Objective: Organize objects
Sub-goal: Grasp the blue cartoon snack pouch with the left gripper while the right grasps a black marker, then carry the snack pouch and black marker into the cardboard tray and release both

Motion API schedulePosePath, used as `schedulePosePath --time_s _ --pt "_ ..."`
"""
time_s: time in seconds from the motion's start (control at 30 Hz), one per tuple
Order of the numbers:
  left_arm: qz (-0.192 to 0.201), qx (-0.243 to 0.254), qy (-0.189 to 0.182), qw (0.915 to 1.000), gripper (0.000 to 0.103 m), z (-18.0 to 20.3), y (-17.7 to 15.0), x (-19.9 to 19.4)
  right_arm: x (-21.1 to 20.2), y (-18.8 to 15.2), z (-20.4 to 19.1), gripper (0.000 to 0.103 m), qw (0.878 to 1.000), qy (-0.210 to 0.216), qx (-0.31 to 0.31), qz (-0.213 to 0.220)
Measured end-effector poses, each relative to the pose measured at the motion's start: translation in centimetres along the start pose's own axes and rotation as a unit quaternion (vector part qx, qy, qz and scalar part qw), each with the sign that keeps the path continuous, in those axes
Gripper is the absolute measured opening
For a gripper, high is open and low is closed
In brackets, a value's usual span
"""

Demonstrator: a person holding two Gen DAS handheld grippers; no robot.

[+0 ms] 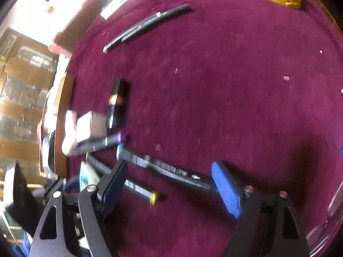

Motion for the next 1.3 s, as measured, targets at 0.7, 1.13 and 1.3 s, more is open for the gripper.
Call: schedulePosePath --time_s 0.7,1.13,1.3 --pt "-0.007 0.030 0.026 0.9992 0.065 0.7 0.3 1.3 0.3 -2.1 -0.9 0.027 0.965 -0.209 -0.156 0.037" --pt "0.046 -0.004 -0.010 0.9989 0.043 -0.6 0.4 -1.5 -3.3 -4.0 -2.7 0.016 0.988 -0.101 -0.079 0.086" --pt "0.057 -0.027 -0.025 0.9977 0.043 -1.6 0.7 -3.2 -3.9 -3.5 -4.7 0.016 0.992 -0.056 -0.067 0.086"
Point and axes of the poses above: each gripper's, at about its wrist camera, not at the fingertips, and x roughly the way its jaws point, z to its right, y to its top, the point moved 10 cm from there along x, roughly the way its jaws point, and after that the axes turned 9 degrees about -z, right-handed, at the moved point
